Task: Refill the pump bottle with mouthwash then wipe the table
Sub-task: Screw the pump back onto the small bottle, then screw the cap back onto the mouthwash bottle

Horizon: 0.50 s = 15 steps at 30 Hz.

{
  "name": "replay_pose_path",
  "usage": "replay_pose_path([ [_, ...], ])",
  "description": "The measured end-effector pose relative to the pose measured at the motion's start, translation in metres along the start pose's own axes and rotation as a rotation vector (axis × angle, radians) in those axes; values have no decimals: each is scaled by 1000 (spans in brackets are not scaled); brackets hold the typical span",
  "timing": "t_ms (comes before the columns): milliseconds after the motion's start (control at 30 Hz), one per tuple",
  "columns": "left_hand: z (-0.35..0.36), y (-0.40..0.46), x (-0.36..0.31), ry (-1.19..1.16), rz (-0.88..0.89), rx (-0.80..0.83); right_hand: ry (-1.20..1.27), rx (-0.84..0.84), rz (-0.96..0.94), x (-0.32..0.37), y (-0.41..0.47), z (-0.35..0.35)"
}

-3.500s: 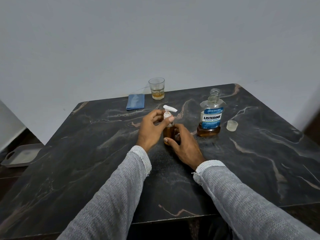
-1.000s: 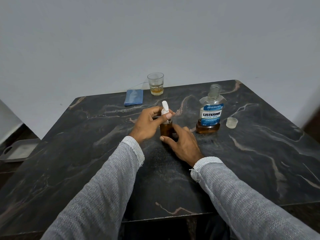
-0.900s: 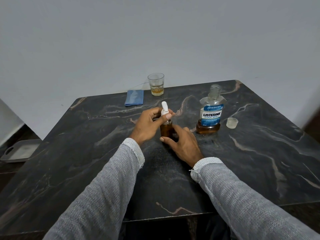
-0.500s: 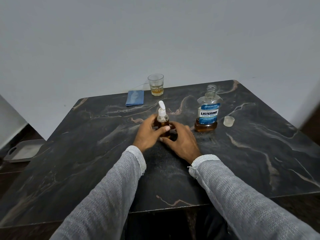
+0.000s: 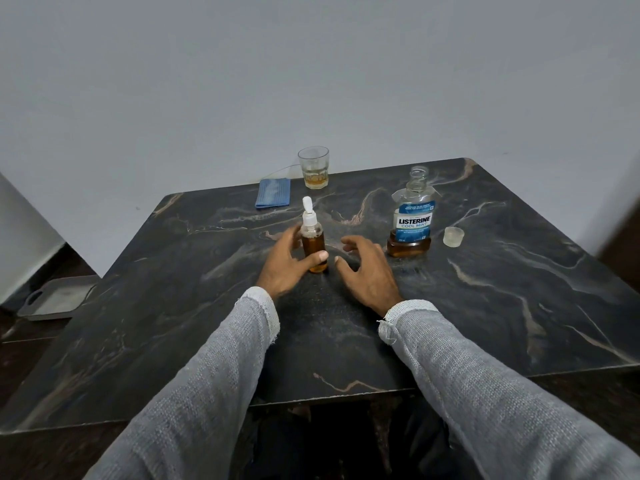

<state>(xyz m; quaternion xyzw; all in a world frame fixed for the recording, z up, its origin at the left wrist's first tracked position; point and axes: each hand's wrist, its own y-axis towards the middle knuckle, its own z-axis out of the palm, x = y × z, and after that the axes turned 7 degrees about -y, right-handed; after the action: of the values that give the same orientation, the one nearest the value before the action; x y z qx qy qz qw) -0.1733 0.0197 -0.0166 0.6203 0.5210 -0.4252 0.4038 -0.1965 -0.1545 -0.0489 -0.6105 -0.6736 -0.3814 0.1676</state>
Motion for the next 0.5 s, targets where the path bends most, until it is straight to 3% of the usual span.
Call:
replay_pose_path([
  [67,5,-13,0,7,-8,-168,37,-16,4,-4,-2,-2],
  [167,19,-39,0,16,124,-371,50,-32,-15,-14,-7,-13],
  [367,79,-59,-11,-70,141,-60,-142,-150,-69,-46,-17,-59],
  [500,113,-34,-21,-90,80,-79,-208,-232,9,-69,-18,-93],
])
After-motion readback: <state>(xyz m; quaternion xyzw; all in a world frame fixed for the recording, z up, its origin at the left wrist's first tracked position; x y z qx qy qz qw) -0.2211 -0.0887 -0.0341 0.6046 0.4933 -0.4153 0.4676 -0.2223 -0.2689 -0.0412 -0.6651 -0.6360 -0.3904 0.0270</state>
